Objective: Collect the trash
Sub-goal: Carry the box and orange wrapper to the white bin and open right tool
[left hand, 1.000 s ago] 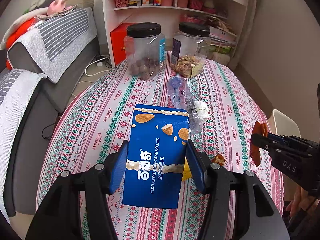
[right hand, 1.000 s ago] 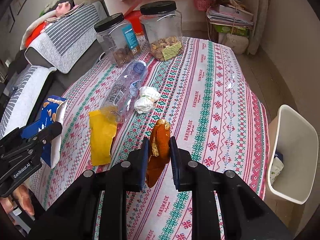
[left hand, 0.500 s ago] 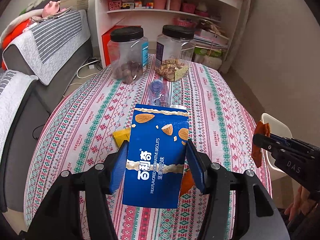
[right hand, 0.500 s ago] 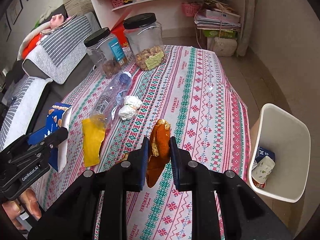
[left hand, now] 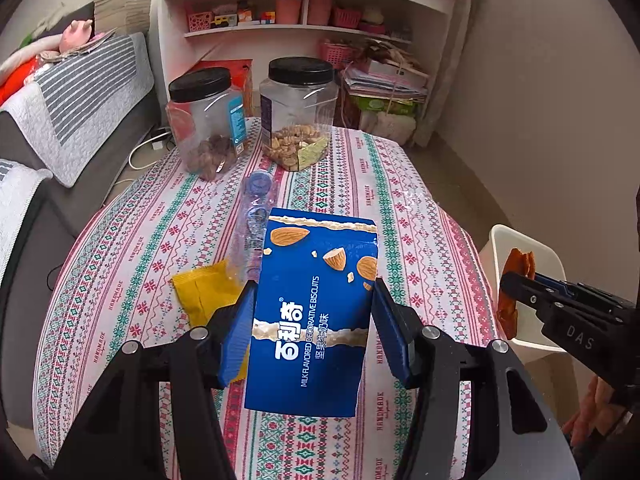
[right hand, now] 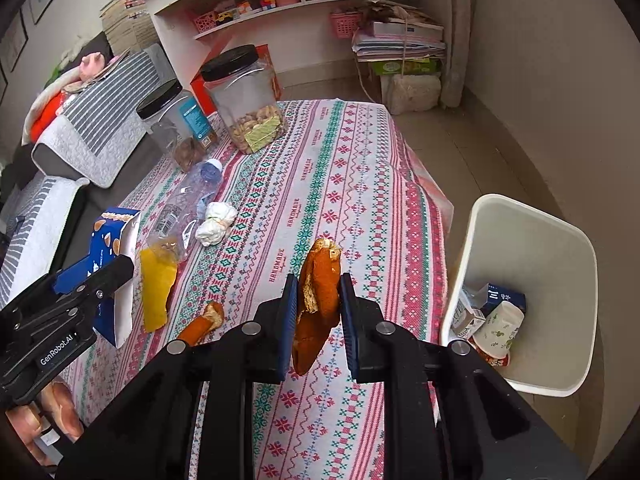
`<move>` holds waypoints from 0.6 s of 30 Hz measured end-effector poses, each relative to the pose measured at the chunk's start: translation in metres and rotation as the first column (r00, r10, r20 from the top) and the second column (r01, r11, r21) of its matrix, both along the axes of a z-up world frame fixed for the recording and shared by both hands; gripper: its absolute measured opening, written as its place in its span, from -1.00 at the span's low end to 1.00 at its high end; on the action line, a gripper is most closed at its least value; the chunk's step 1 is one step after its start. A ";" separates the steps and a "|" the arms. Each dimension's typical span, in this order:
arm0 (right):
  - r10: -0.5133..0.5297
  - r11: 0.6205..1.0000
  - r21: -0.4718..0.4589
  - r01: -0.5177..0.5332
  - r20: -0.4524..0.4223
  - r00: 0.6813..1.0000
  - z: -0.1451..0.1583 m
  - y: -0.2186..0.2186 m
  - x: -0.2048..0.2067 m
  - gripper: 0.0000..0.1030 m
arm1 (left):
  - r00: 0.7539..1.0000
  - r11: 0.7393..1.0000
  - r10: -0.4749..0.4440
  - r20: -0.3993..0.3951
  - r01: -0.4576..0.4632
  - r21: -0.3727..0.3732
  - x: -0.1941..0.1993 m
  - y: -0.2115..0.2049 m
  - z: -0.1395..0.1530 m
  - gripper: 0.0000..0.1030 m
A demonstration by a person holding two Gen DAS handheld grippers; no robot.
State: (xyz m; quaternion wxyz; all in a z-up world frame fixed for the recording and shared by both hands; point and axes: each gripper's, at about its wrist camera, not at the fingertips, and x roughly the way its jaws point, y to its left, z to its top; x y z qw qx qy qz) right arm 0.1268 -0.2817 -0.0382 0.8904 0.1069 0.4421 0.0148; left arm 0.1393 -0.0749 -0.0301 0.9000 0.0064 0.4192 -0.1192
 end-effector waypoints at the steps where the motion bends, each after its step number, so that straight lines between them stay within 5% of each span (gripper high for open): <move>1: -0.007 1.000 0.001 0.007 0.000 1.000 0.000 -0.004 -0.002 -0.61 | 1.000 1.000 -0.004 -0.001 0.004 -0.003 0.000 -0.004 0.000 0.08; 18: -0.156 0.987 0.031 0.155 0.007 0.988 -0.002 -0.084 -0.028 -0.61 | 0.993 0.993 -0.115 -0.006 0.115 -0.007 -0.007 -0.080 0.004 0.08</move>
